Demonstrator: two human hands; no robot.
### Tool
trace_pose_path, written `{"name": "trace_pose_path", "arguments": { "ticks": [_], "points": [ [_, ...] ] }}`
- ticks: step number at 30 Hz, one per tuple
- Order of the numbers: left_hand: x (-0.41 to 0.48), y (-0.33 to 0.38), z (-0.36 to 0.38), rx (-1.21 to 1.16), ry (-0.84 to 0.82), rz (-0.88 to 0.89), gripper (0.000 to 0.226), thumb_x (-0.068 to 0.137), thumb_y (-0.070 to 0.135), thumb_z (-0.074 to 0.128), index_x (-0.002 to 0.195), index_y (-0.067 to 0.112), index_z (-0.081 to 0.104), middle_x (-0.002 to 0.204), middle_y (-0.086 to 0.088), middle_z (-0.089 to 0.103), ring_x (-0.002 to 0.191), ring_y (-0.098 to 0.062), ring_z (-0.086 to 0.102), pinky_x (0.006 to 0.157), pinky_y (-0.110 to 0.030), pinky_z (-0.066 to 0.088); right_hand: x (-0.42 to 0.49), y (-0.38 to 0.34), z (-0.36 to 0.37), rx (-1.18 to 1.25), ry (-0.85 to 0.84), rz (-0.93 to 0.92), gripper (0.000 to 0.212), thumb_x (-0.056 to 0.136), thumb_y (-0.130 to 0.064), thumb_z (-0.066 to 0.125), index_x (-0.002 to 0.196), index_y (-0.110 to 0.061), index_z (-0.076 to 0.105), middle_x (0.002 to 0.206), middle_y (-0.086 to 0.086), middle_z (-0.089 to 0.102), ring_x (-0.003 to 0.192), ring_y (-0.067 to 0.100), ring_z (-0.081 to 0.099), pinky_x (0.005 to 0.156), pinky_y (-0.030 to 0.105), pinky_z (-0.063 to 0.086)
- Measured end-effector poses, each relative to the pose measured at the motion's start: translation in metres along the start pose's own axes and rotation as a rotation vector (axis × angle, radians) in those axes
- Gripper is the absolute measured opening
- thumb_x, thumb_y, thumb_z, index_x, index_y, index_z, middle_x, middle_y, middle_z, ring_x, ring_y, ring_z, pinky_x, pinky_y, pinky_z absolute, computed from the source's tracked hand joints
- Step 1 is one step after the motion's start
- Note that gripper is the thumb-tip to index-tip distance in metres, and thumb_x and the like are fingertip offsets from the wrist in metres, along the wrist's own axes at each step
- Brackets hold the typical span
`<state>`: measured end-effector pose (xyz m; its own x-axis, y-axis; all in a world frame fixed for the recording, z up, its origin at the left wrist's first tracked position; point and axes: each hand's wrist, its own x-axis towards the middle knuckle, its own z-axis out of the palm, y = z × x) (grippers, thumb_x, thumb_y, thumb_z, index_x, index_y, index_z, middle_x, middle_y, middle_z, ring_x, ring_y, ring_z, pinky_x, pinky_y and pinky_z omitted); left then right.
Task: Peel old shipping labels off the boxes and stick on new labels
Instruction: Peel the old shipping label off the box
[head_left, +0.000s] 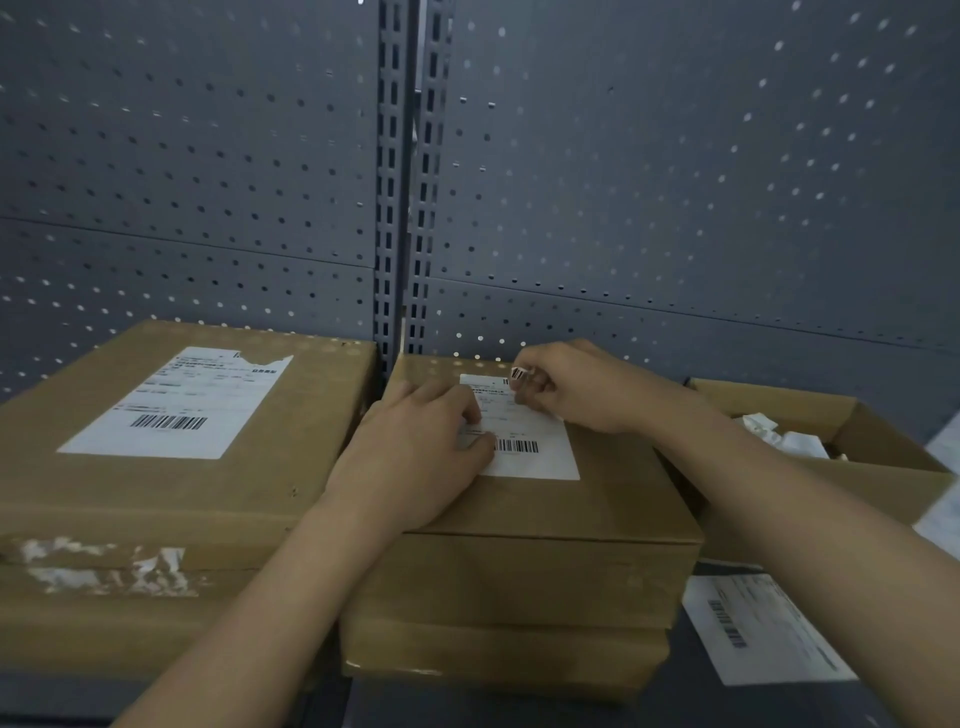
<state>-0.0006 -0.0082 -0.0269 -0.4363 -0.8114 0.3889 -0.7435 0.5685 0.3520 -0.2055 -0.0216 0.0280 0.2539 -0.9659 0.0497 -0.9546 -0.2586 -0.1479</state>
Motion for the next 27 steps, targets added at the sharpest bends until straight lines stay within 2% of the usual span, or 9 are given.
{"name": "trace_pose_path", "arguments": {
  "ticks": [4,8,12,14,16,18,22,25,27],
  "points": [
    [-0.001,0.001,-0.001,-0.007,-0.006,-0.006,0.03,0.092,0.052,0.051,0.112,0.032,0.058,0.115,0.015,0.055,0.112,-0.014,0.043,0.093,-0.033,0.042,-0.001,0.001,0.002,-0.01,-0.048,-0.008,0.019,0.101,-0.019,0.045,0.115,-0.029,0.054,0.101,-0.003,0.064,0.092,0.019,0.064,0.081,0.046,0.055],
    [-0.001,0.001,-0.001,-0.007,-0.007,-0.004,0.03,0.092,0.052,0.051,0.112,0.031,0.058,0.112,0.015,0.054,0.111,-0.014,0.043,0.093,-0.033,0.042,-0.008,0.002,0.001,0.047,-0.062,-0.051,0.018,0.104,-0.023,0.043,0.119,-0.031,0.049,0.091,0.0,0.062,0.084,0.026,0.06,0.077,0.05,0.052],
    [-0.001,0.0,-0.002,-0.011,-0.002,-0.007,0.029,0.092,0.052,0.052,0.111,0.032,0.058,0.112,0.015,0.054,0.111,-0.014,0.043,0.093,-0.033,0.042,-0.015,0.008,-0.001,0.136,-0.071,-0.055,0.018,0.104,-0.022,0.045,0.114,-0.036,0.049,0.111,-0.004,0.062,0.1,0.01,0.059,0.085,0.038,0.052],
    [-0.001,0.001,-0.002,-0.014,-0.002,-0.01,0.029,0.092,0.052,0.052,0.112,0.032,0.058,0.111,0.015,0.054,0.111,-0.014,0.043,0.093,-0.032,0.042,-0.019,0.013,0.0,0.187,-0.048,-0.048,0.018,0.103,-0.019,0.046,0.114,-0.031,0.054,0.105,-0.013,0.06,0.098,-0.001,0.057,0.082,0.029,0.049],
    [-0.001,0.0,-0.001,-0.019,0.001,-0.008,0.029,0.091,0.052,0.052,0.111,0.032,0.058,0.109,0.015,0.053,0.111,-0.014,0.043,0.094,-0.033,0.042,-0.021,0.018,0.002,0.198,-0.016,-0.047,0.014,0.103,-0.02,0.046,0.111,-0.02,0.058,0.099,-0.01,0.061,0.095,0.001,0.058,0.078,0.03,0.048],
    [-0.001,0.0,-0.001,-0.023,-0.002,-0.009,0.028,0.091,0.052,0.052,0.111,0.032,0.058,0.105,0.017,0.051,0.11,-0.014,0.042,0.095,-0.033,0.041,-0.02,0.021,0.002,0.194,-0.004,-0.033,0.021,0.103,-0.026,0.048,0.114,-0.013,0.06,0.103,0.002,0.059,0.098,0.018,0.058,0.083,0.038,0.049],
    [0.0,0.0,-0.002,-0.022,0.002,-0.002,0.028,0.091,0.051,0.053,0.111,0.032,0.058,0.107,0.016,0.052,0.11,-0.014,0.043,0.095,-0.034,0.042,-0.019,0.022,-0.001,0.128,-0.002,-0.025,0.03,0.097,-0.036,0.058,0.124,-0.025,0.063,0.109,-0.005,0.051,0.101,0.009,0.05,0.089,0.027,0.043],
    [0.0,0.001,-0.002,-0.02,0.001,0.0,0.028,0.092,0.052,0.052,0.112,0.032,0.058,0.108,0.016,0.052,0.109,-0.013,0.043,0.095,-0.034,0.042,-0.018,0.023,0.001,0.061,0.021,-0.049,0.026,0.096,-0.039,0.059,0.114,-0.024,0.07,0.105,-0.008,0.052,0.096,0.003,0.048,0.08,0.02,0.038],
    [0.0,0.001,-0.002,-0.016,0.004,0.001,0.029,0.092,0.052,0.052,0.112,0.032,0.058,0.109,0.016,0.053,0.109,-0.013,0.043,0.094,-0.033,0.042,-0.017,0.023,0.004,0.048,0.05,-0.066,0.025,0.096,-0.038,0.058,0.11,-0.022,0.072,0.101,-0.01,0.054,0.091,0.0,0.048,0.078,0.022,0.038]
  ]
}}
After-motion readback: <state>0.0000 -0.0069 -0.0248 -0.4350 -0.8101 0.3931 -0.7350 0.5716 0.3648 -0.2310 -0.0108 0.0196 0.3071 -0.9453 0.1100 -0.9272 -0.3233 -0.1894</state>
